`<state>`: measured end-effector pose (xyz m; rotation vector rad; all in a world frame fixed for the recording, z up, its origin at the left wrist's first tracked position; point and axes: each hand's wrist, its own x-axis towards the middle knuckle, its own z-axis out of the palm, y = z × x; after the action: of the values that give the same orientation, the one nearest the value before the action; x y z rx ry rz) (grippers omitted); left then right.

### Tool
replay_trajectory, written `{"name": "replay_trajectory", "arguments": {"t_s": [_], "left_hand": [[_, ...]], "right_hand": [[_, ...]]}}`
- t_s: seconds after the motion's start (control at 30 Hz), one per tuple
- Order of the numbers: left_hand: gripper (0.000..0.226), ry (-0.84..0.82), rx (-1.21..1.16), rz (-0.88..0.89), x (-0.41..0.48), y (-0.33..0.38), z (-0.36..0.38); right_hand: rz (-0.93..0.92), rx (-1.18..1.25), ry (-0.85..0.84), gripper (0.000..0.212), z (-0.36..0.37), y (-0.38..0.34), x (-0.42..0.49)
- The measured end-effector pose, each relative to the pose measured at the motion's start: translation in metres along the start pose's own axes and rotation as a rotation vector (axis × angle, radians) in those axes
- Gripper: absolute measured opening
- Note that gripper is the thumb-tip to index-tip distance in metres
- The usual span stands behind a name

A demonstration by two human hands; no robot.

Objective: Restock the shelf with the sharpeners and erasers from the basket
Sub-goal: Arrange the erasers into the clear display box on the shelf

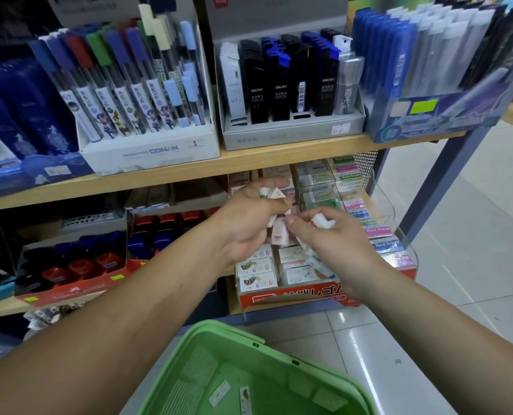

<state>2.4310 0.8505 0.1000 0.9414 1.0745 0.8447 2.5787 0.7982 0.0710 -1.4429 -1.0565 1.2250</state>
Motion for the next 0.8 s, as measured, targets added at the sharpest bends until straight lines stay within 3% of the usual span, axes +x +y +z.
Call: {"name": "replay_trajectory", "arguments": {"t_s": [0.13, 0.33, 0.47, 0.53, 0.67, 0.8], "left_hand": [[0.031, 0.004, -0.082, 0.075, -0.005, -0.006, 0.002], [0.011, 0.265, 0.333, 0.209, -0.009, -0.001, -0.022], [0.033, 0.098, 0.342, -0.006, -0.016, -0.005, -0.019], [0.032, 0.044, 0.308, -0.056, -0.015, -0.004, -0.020], [0.015, 0.001, 0.249, -0.048, -0.015, -0.005, -0.031], [0.018, -0.011, 0.241, -0.025, -0.019, -0.008, -0.036]], "right_hand": [[0.000, -0.034, -0.042, 0.019, 0.003, 0.000, -0.004], [-0.239, -0.249, 0.018, 0.016, -0.009, 0.002, 0.002], [-0.371, -0.505, 0.029, 0.018, -0.009, 0.009, 0.004], [-0.424, -0.584, 0.007, 0.019, -0.009, 0.008, 0.004], [-0.357, -0.325, 0.073, 0.012, -0.015, -0.001, 0.001], [-0.186, -0.145, 0.034, 0.010, -0.021, -0.004, -0.003]]}}
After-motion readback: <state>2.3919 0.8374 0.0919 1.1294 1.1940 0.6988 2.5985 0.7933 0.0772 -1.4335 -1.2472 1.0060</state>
